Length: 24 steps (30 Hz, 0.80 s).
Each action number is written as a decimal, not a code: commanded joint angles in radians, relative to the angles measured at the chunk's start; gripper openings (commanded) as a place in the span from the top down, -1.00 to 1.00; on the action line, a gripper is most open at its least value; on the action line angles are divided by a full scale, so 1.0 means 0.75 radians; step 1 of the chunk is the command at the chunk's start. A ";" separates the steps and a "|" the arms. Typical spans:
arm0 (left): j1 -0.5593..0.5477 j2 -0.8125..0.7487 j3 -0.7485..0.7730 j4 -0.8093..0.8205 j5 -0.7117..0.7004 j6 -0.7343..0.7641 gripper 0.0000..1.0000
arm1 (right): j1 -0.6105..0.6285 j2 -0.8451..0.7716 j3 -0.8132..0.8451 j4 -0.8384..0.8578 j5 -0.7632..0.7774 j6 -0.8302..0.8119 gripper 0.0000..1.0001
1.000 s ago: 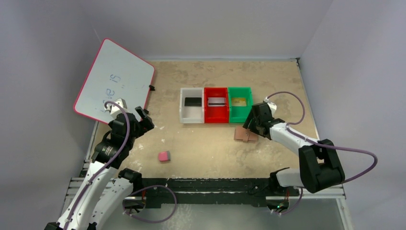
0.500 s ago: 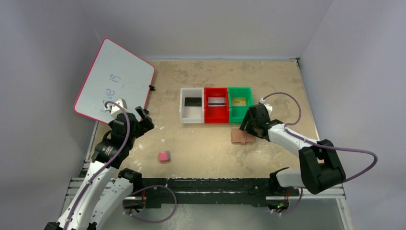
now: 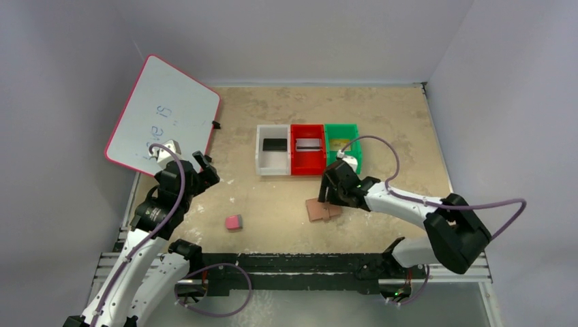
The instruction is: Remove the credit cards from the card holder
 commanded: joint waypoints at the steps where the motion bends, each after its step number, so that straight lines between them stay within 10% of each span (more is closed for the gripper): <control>1: 0.003 0.002 0.011 0.034 0.007 0.001 -0.83 | 0.175 0.113 0.134 -0.036 0.090 -0.006 -0.36; 14: 0.003 0.060 0.012 0.052 0.087 0.026 -0.85 | 0.424 0.229 0.517 -0.329 0.469 0.065 -0.71; 24: 0.003 0.018 0.022 0.166 0.304 0.126 -0.97 | 0.424 -0.003 0.074 0.040 0.051 0.543 -0.67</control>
